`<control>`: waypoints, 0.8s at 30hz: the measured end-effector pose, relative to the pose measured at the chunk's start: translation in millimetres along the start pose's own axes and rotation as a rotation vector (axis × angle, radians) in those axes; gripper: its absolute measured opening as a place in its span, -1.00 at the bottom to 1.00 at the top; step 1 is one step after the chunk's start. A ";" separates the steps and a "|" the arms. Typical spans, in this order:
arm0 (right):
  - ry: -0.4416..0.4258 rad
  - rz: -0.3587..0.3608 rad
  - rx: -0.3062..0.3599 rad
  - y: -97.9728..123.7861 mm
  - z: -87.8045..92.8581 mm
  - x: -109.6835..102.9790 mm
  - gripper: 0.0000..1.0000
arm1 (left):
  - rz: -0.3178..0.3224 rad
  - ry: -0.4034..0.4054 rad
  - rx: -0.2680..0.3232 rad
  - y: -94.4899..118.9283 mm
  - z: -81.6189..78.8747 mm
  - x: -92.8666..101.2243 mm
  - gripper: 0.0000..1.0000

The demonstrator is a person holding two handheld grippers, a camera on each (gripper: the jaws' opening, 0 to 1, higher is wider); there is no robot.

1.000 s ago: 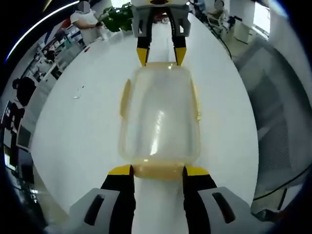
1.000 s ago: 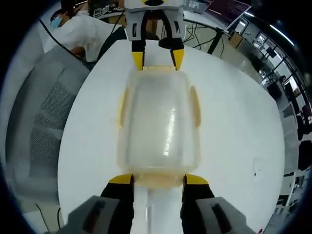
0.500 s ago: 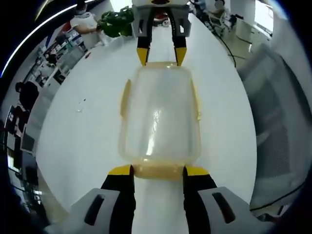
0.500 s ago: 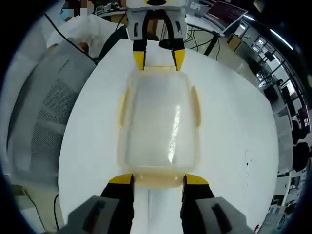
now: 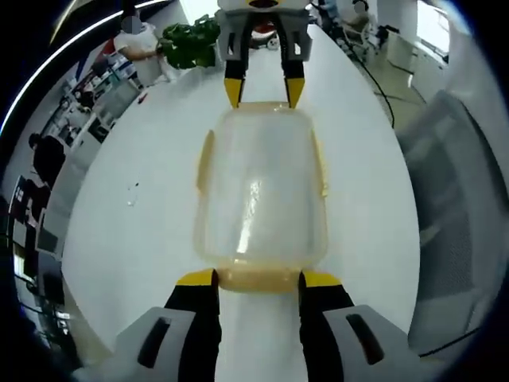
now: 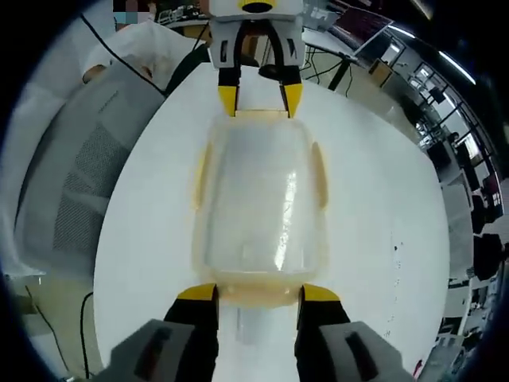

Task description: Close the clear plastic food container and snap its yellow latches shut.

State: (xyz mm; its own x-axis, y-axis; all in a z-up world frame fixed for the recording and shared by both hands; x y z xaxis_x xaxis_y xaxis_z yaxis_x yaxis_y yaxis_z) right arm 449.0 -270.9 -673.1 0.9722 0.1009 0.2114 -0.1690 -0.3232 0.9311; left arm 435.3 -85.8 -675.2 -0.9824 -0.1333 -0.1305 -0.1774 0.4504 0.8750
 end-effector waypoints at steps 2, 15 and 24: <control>0.004 0.004 -0.005 2.4 7.6 1.1 -0.29 | 0.000 0.011 0.016 -3.0 -8.8 -0.4 -0.27; -0.003 0.004 0.005 20.3 55.4 10.0 -0.29 | -0.001 0.016 0.022 -23.2 -51.9 -6.2 -0.27; -0.002 0.000 0.008 25.6 79.2 14.9 -0.29 | 0.003 0.012 0.013 -36.4 -75.7 -12.2 -0.27</control>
State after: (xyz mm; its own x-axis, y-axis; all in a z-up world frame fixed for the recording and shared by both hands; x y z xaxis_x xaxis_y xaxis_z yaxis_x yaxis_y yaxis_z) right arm 472.0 -352.2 -669.7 0.9726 0.0988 0.2105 -0.1673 -0.3311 0.9286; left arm 458.1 -167.4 -670.2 -0.9822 -0.1423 -0.1228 -0.1757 0.4625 0.8690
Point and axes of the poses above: the point that each gripper's makers call its tool centre point, and the gripper's own axes: y roughly backward along the fingers, x roughly to its right, z roughly out of its underside, the point moved 3 cm from there along y, roughly backward along the fingers, and after that the axes turned 4 degrees about z, right-handed, at the moved point
